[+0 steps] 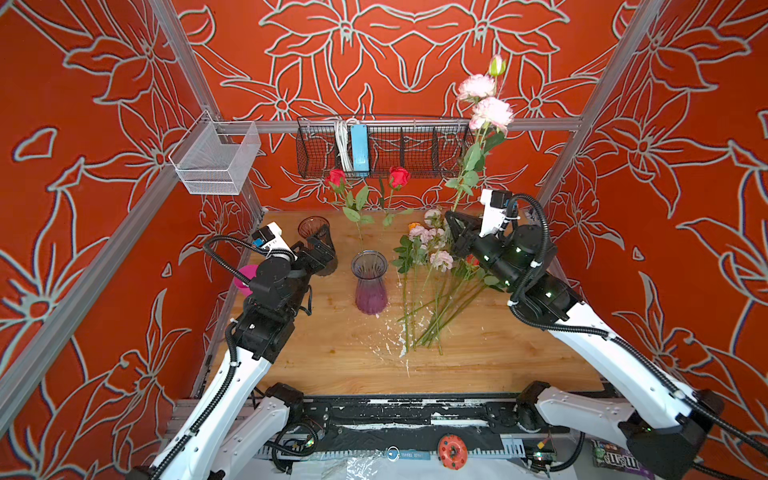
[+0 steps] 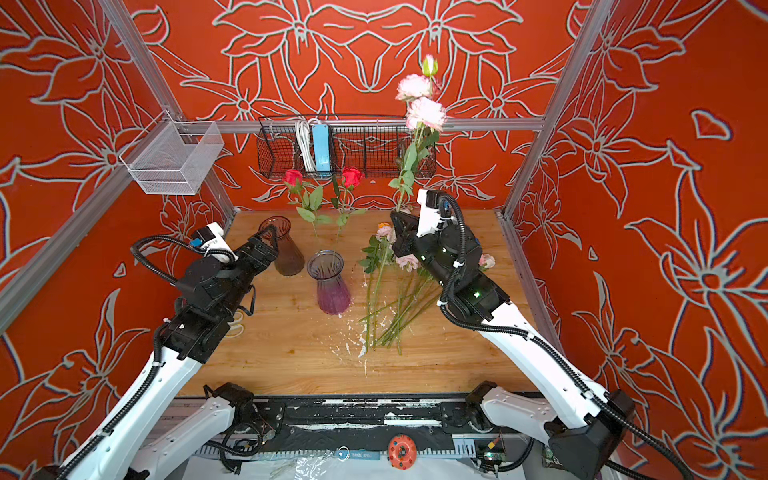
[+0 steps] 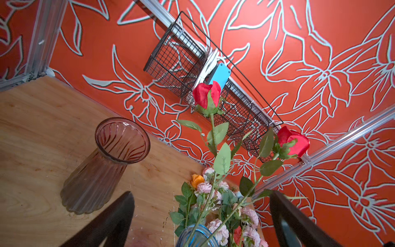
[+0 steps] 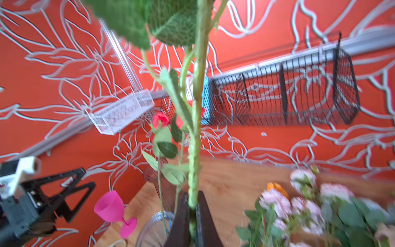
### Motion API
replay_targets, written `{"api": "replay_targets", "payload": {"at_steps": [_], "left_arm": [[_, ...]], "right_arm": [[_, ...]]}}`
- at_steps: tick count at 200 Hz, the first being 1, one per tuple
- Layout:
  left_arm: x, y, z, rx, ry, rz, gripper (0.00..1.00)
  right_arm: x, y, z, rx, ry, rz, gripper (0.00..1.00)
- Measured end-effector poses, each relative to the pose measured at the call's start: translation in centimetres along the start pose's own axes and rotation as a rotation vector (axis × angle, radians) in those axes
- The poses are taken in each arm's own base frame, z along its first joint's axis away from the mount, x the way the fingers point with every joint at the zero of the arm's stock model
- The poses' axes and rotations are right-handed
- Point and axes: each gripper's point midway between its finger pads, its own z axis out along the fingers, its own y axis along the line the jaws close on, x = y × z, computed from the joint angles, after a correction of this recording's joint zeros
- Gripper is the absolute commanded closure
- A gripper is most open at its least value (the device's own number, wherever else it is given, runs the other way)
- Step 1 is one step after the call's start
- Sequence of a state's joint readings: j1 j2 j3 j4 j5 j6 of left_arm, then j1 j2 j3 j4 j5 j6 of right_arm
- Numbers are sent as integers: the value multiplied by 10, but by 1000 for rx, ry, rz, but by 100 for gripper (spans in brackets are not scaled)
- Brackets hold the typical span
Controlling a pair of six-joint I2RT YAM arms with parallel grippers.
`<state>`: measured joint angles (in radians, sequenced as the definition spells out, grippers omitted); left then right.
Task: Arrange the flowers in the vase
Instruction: 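Lift the pink rose high with the right gripper toward the purple vase, then lower the pink rose stem into the purple vase with the right gripper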
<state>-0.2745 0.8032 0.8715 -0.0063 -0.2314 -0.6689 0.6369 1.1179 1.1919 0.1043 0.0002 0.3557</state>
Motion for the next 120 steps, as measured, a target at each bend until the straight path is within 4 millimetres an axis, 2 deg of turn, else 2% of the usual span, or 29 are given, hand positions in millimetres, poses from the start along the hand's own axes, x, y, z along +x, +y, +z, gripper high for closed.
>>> {"api": "replay_targets", "payload": {"at_steps": [42,62,79,100,120], "left_arm": [[-6,9,1,-27,-21,2,1],[-10,12,1,-36,-33,-3,1],[-12,13,-1,-39,-42,-7,1],[-13,13,-1,-40,-43,-8,1],[-13,14,0,-44,-43,-7,1]], "right_arm": [[-50,70,36,-144,-93,-80,99],[-66,93,46,-189,-129,-105,99],[-77,103,55,-205,-155,-111,99],[-81,108,72,-209,-167,-116,99],[-59,106,93,-198,-128,-131,99]]}}
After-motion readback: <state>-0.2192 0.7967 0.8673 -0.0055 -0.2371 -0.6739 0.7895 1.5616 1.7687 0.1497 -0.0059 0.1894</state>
